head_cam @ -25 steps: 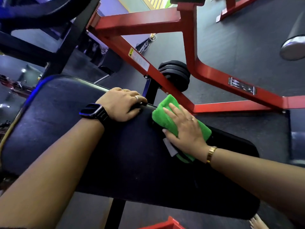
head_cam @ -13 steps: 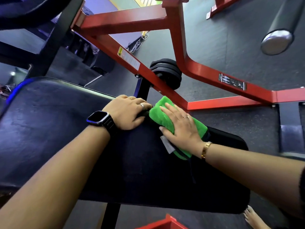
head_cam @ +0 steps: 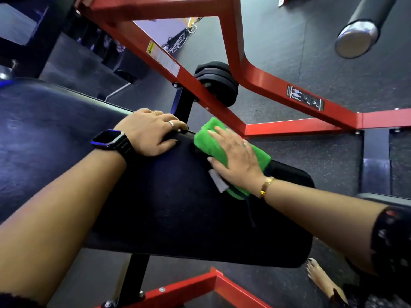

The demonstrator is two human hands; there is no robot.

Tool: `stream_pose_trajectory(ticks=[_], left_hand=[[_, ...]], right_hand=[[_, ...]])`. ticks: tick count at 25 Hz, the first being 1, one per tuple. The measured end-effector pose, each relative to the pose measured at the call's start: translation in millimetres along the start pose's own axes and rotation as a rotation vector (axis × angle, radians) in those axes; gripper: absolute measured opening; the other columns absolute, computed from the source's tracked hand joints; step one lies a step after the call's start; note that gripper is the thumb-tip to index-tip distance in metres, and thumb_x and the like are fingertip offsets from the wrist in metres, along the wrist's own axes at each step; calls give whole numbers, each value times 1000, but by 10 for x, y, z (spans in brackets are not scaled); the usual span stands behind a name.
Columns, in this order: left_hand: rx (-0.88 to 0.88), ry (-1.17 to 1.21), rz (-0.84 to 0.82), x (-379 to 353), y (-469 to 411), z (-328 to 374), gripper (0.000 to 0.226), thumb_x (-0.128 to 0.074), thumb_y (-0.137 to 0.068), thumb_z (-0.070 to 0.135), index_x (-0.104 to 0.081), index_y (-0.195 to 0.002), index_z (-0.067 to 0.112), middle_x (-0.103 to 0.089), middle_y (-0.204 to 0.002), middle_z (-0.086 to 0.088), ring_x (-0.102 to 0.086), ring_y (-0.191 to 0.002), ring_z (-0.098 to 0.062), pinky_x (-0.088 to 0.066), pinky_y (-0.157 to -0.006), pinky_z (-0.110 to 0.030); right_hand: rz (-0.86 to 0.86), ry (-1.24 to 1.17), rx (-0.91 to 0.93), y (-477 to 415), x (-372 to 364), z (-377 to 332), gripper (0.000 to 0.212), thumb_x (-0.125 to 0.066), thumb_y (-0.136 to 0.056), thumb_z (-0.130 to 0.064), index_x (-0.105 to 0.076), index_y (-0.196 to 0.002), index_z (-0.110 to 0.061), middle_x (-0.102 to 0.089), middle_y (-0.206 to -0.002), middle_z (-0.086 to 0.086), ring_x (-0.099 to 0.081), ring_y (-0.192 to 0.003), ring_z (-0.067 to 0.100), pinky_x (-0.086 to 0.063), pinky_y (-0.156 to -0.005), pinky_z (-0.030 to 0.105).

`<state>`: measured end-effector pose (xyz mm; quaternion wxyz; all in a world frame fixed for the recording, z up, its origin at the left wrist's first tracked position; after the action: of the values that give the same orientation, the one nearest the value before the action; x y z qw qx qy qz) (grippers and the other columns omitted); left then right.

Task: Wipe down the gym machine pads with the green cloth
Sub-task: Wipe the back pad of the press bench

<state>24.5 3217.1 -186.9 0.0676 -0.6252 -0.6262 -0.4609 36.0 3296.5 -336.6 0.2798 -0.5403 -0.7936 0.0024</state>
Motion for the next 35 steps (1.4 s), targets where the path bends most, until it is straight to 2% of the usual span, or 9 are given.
stream_pose_trajectory(ticks=[4,6,9,12,18,23,25,29,35], left_hand=[[-15,-29,-5,-20,2,3,69,-6,-80,59,-35,-139,37,-50,-137,9,-54,-117,-18,-41,-93,-36],[-29,-53,-11,-36,-7,7,69,-3,-81,58,-31,-142,37,-49,-138,10,-53,-118,-17,-41,-91,-35],[-34,-68,-8,-34,2,14,69,-4,-82,56,-32,-142,35,-51,-136,7,-55,-116,-20,-43,-88,-35],[-36,-49,9,-23,-1,25,70,-4,-81,57,-33,-141,36,-51,-136,7,-54,-116,-20,-42,-89,-35],[-24,-12,43,-7,9,-8,66,-12,-82,57,-43,-136,33,-55,-130,5,-54,-114,-22,-44,-90,-38],[-42,21,83,23,23,5,61,-16,-84,55,-49,-131,34,-57,-127,5,-55,-112,-23,-44,-88,-35],[-44,10,85,-4,16,-5,60,-17,-84,55,-48,-131,35,-57,-128,6,-54,-113,-21,-44,-88,-36],[-30,16,59,-5,1,-10,62,-16,-83,57,-48,-131,34,-57,-127,4,-55,-112,-24,-47,-89,-40],[-38,12,65,-23,-1,-11,59,-19,-83,54,-47,-132,35,-56,-128,5,-54,-112,-23,-46,-89,-39]], right_hand=[[63,8,-385,689,69,961,75,-30,-80,-62,-24,-148,-29,-26,-154,-4,-20,-143,24,-26,-109,54],[80,-17,-459,575,43,573,78,-27,-78,-63,-26,-147,-27,-25,-155,-3,-16,-144,27,-19,-112,51],[85,7,-54,430,-66,-654,71,-41,-80,-57,-30,-145,-30,-26,-155,-4,-17,-144,28,-18,-108,43],[40,92,316,840,-143,-699,72,-52,-81,-53,-28,-146,-33,-26,-155,-6,-19,-144,25,-28,-110,46],[79,14,-68,134,64,-381,68,-42,-81,-58,-33,-143,-33,-30,-153,-6,-21,-143,28,-29,-106,49],[-36,254,692,942,-206,-795,82,-55,-77,-56,-20,-148,-35,-19,-156,-7,-12,-145,27,-19,-114,45],[-80,304,711,948,-188,-478,86,-57,-74,-56,-17,-148,-37,-17,-156,-9,-13,-145,26,-19,-114,46],[30,124,379,359,-55,-902,73,-55,-75,-51,-34,-143,-36,-29,-153,-7,-20,-143,30,-27,-109,49],[-131,419,1027,842,-263,-775,75,-52,-80,-56,-23,-147,-37,-21,-155,-10,-14,-145,24,-19,-115,45]])
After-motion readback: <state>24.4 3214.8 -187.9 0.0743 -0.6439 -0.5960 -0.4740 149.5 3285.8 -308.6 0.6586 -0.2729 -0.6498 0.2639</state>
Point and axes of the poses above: each hand's wrist, its own y-axis away from the middle knuckle, its own x-axis out of the back of the hand, z = x × y, the point moved 10 cm from there along -y, towards the middle knuckle
